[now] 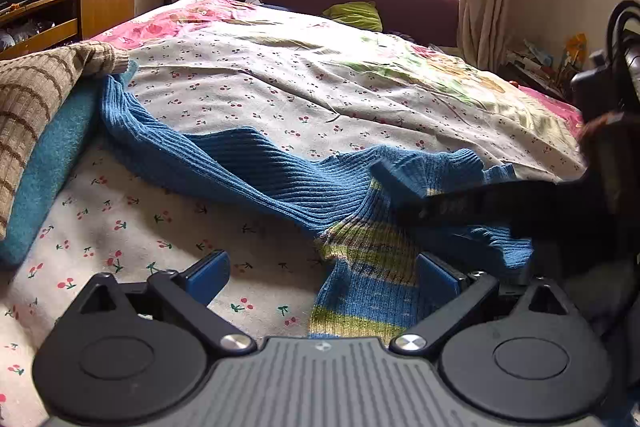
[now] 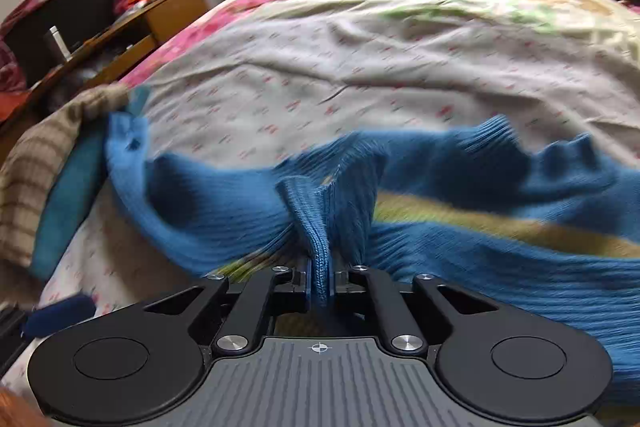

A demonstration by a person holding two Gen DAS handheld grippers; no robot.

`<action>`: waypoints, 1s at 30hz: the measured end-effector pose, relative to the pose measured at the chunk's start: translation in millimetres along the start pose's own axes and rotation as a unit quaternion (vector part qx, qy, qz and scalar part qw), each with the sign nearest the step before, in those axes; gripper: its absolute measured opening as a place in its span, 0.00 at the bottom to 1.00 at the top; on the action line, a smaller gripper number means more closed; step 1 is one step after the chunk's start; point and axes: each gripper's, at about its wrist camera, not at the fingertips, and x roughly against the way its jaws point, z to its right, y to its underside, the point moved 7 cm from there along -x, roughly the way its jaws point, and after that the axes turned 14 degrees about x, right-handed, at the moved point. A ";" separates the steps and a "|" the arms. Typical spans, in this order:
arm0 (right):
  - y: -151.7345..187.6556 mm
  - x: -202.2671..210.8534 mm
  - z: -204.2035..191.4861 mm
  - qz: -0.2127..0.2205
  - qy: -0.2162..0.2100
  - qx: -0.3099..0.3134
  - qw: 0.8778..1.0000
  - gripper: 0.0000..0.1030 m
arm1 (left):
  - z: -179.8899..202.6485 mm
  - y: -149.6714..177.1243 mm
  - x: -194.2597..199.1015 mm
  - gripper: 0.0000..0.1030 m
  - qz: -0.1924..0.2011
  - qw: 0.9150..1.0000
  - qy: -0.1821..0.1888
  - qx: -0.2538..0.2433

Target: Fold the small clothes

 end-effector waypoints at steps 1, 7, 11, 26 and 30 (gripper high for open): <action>0.5 2.0 -3.5 0.001 -0.005 0.001 1.000 0.13 | 0.0 -0.1 -0.5 1.00 0.000 1.000 0.001 0.000; 3.2 38.7 5.1 0.025 -0.026 -0.004 0.999 0.14 | -0.2 0.2 -1.9 1.00 -0.001 1.000 0.003 0.003; 14.8 71.0 27.8 0.048 -0.027 -0.036 0.998 0.15 | 0.1 0.7 -2.4 1.00 -0.001 1.000 0.002 0.001; 74.0 127.4 182.1 0.026 0.193 -0.095 0.976 0.26 | 57.1 -10.1 -23.2 1.00 0.007 0.996 0.014 -0.082; 83.9 116.9 201.3 0.006 0.195 -0.118 0.974 0.30 | 71.2 -9.5 -43.5 1.00 -0.004 0.995 0.013 -0.104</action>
